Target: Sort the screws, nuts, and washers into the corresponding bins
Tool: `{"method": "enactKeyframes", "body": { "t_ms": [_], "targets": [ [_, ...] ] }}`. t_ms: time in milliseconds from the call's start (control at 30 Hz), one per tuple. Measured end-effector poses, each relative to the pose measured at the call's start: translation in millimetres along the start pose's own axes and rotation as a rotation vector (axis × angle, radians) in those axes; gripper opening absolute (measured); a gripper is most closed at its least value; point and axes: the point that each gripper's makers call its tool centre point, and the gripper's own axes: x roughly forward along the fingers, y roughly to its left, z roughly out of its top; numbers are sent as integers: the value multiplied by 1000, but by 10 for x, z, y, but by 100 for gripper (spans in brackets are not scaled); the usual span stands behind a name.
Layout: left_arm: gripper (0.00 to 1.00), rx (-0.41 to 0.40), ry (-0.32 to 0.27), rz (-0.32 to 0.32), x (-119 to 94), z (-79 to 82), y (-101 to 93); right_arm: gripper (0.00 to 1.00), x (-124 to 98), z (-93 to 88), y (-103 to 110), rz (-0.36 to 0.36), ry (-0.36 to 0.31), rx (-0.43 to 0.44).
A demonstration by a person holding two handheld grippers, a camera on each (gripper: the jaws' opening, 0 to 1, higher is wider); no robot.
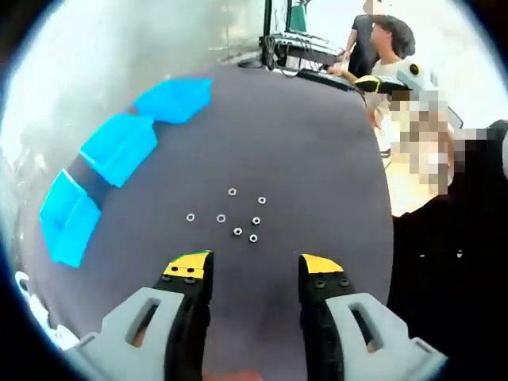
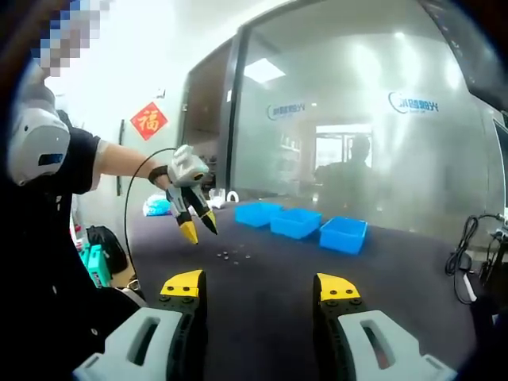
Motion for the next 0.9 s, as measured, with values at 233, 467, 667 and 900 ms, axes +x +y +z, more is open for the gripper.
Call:
{"method": "enactKeyframes", "body": {
  "t_ms": [233, 467, 667, 900],
  "targets": [
    [40, -16, 45, -4, 113, -28, 3, 49, 8, -36, 3, -1, 1, 3],
    [37, -48, 92, 22, 194, 0, 55, 49, 18, -40, 4, 1, 1, 5],
    [33, -96, 127, 26, 271, -11, 71, 49, 17, -38, -9, 1, -2, 6],
    [28, -132, 147, 32, 373, -9, 28, 49, 0, -67, -29, -1, 0, 10]
  ]
}}
